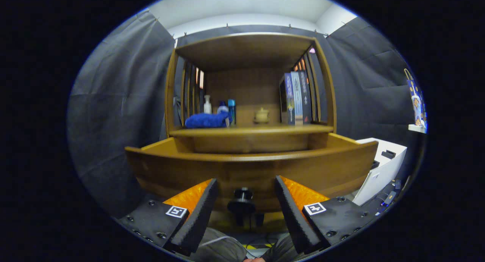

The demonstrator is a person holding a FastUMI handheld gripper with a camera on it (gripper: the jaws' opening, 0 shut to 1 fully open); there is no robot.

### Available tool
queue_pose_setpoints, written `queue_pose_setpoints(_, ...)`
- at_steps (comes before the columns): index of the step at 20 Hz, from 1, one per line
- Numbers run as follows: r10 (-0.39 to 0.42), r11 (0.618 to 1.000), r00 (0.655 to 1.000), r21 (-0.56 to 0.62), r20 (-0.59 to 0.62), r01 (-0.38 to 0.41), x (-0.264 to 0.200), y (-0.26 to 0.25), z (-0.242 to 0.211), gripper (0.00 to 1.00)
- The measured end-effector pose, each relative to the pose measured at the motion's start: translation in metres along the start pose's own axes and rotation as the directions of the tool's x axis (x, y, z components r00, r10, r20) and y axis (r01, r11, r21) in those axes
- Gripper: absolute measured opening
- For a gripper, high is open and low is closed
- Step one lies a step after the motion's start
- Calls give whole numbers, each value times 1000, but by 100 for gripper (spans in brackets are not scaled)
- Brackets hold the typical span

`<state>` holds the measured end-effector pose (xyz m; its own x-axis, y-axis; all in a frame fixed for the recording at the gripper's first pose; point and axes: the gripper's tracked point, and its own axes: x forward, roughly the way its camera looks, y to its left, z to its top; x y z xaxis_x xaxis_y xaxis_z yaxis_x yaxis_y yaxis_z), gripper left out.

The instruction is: Pull open the drawer, take out the items inside it, and place them on the countertop above the cabinet.

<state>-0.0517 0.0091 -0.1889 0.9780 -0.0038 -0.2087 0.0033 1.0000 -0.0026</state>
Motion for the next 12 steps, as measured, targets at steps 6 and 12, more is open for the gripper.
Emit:
queue_pose_setpoints(6,39,999,988,-9,151,-39,37,-4,146,96)
queue_pose_setpoints(12,110,993,993,27,52,-111,124,11,193,98)
